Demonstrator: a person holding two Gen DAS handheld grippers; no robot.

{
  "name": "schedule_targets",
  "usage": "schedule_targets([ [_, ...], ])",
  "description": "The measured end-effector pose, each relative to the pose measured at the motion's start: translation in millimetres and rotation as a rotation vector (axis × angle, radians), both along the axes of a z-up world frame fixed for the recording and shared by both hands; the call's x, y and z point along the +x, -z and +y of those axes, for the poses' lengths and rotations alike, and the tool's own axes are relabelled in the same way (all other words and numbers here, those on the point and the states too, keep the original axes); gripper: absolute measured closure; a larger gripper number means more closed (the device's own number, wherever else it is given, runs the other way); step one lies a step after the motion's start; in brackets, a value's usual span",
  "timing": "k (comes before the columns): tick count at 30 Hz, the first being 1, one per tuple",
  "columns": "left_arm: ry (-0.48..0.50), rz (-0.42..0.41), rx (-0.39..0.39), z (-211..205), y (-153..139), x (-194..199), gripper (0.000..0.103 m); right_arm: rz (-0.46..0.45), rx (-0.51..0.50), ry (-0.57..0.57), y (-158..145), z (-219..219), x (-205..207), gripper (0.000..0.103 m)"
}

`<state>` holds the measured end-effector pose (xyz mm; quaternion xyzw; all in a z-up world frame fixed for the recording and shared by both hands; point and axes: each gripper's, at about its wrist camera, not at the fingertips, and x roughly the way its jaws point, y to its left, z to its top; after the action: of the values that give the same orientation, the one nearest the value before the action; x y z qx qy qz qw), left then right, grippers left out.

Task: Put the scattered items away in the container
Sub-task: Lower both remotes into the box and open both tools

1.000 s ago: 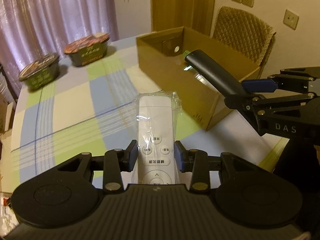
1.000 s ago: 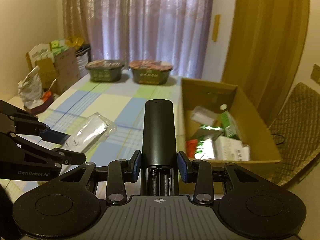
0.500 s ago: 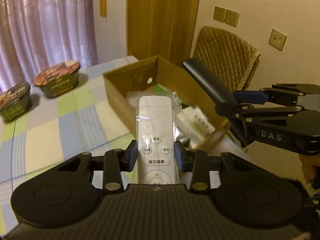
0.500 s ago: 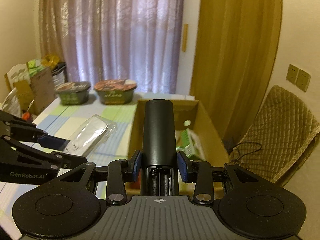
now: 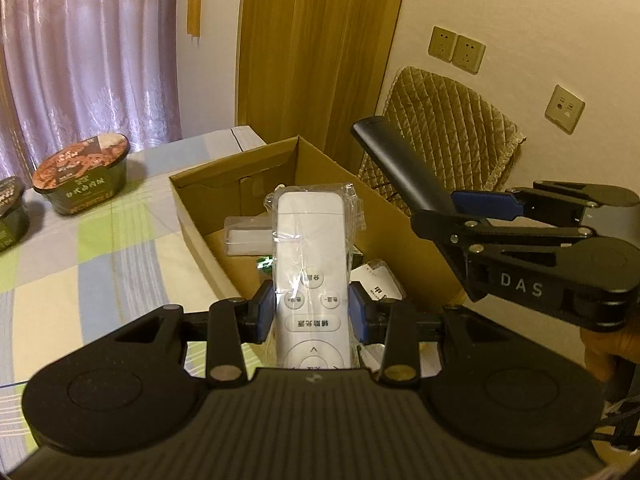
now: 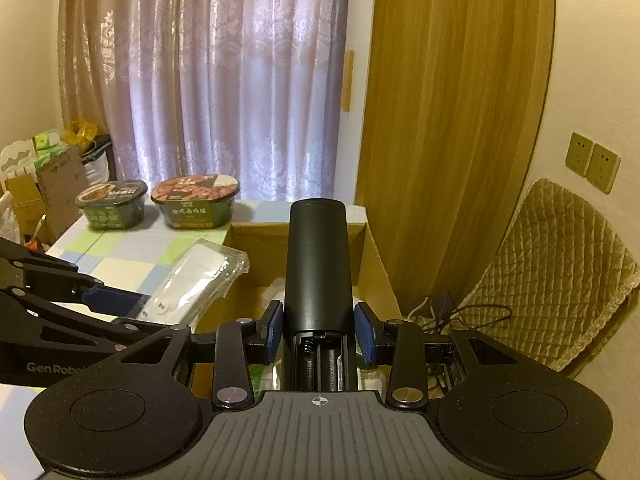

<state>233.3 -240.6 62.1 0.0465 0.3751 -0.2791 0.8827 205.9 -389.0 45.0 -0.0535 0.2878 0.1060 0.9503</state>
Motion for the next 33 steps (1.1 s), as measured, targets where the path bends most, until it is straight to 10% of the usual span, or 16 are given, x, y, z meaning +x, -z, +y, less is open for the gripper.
schedule_targets([
  [33, -0.051, 0.070, -0.037, -24, 41, 60, 0.070, 0.050, 0.004, 0.004, 31, -15, 54, 0.063],
])
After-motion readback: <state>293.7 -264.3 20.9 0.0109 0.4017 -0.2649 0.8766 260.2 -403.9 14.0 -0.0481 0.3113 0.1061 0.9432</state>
